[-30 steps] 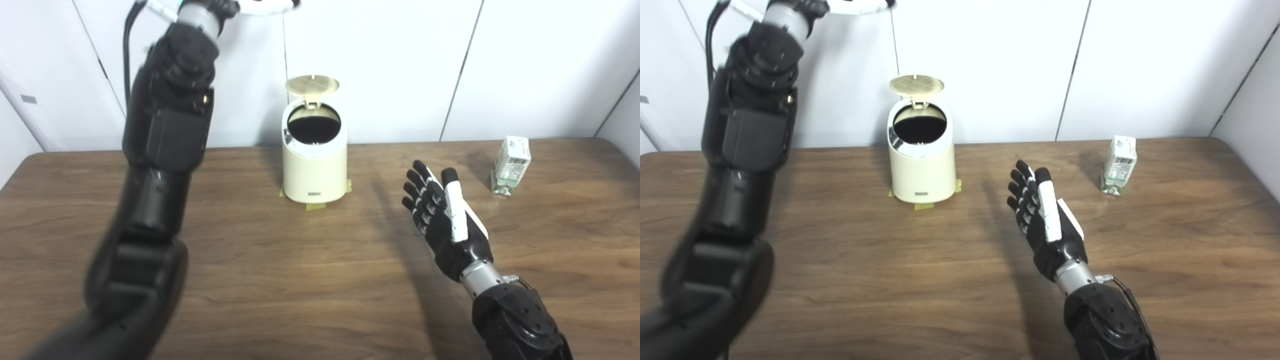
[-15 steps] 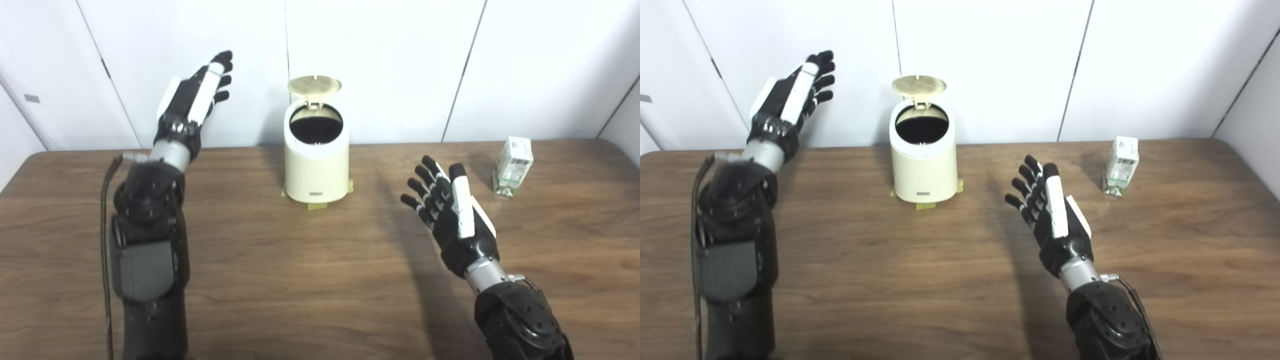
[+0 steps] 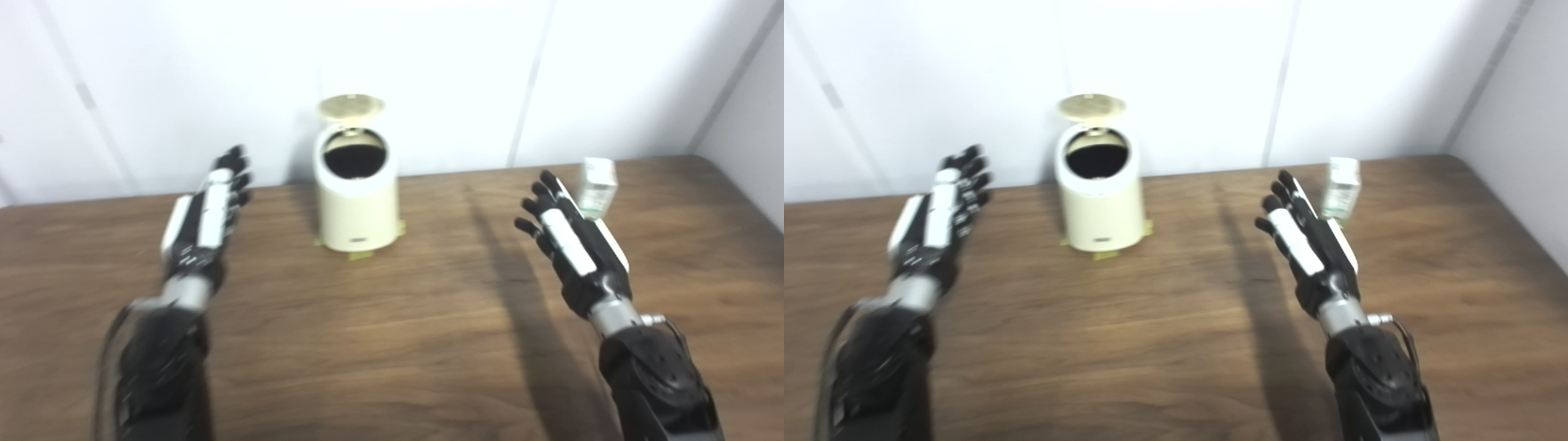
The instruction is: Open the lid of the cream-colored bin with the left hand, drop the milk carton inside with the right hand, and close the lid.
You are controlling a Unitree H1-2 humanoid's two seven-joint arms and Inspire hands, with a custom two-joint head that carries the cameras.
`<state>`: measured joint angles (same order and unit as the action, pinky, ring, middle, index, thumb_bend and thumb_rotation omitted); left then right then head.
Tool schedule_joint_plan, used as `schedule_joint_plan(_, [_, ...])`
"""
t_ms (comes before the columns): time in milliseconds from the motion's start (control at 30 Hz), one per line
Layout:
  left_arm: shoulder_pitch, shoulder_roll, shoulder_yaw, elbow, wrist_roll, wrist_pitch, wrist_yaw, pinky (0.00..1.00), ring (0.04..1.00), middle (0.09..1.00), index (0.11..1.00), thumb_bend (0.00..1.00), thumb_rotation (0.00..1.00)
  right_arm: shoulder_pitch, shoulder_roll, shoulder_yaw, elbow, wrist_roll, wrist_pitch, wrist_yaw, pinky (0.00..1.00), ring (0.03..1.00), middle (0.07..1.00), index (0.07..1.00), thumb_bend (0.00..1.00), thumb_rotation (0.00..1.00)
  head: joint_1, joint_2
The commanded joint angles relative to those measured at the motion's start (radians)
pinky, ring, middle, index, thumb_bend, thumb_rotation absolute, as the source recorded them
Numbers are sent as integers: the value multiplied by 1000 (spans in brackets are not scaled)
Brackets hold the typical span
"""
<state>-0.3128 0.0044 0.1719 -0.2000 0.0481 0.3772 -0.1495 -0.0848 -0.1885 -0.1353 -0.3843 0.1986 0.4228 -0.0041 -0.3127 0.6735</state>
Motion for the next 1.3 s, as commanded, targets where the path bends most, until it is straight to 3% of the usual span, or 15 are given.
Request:
schedule_joint_plan(0, [-28,16,-4,-12,-24,-64,20,954,953,957,953,541,1000,-34,-37,-9,-50,-38,-26,6,809,936,974,973,716,262,-17,-2])
schedule_joint_plan(33, [-27,25,-1,0,-32,-75,21,955,954,957,951,540,1000,-35,-55,1,-72,-91,4,-11,799,940,972,967,716,248,-47,-6])
schedule_joint_plan(133, [-24,51,2,20,-52,-88,23,958,952,955,947,553,1000,-35,-105,25,-112,-253,46,-35,798,893,926,944,759,326,-105,-14])
schedule_joint_plan(400, [-3,91,-17,40,-94,-79,23,967,954,956,947,520,1000,-48,-159,-38,-128,-317,43,-20,825,898,933,949,733,195,-184,-35])
schedule_joint_plan(667, [23,110,-35,34,-118,-90,21,961,961,966,954,409,1000,-150,-245,-56,-95,-551,47,42,757,893,928,951,832,92,-189,-49])
schedule_joint_plan(700, [26,111,-36,30,-120,-85,21,965,964,968,957,409,1000,-169,-252,-65,-83,-590,47,60,641,868,924,949,872,109,-189,-50])
schedule_joint_plan(767, [30,113,-39,26,-126,-76,19,973,969,970,962,420,1000,-210,-284,-72,-47,-677,47,107,511,866,940,961,889,133,-192,-51])
schedule_joint_plan(800, [31,114,-39,24,-130,-71,19,977,971,970,966,419,1000,-226,-301,-69,-30,-711,47,128,511,868,939,965,896,152,-193,-50])
schedule_joint_plan(900, [35,113,-42,17,-137,-57,26,979,970,967,970,415,1000,-270,-331,-65,33,-754,47,172,769,907,920,964,920,140,-194,-53])
schedule_joint_plan(967, [39,111,-41,16,-143,-56,27,979,969,964,969,406,1000,-306,-361,-39,99,-775,47,197,809,894,897,958,930,126,-192,-53])
schedule_joint_plan(1200, [45,111,-54,2,-146,-38,27,992,972,966,980,407,1000,-403,-434,61,320,-811,32,211,695,850,892,930,959,66,-183,-55])
schedule_joint_plan(1267, [47,116,-62,-9,-142,-28,23,994,974,969,982,400,1000,-426,-447,92,373,-824,36,210,706,861,900,930,957,68,-179,-54])
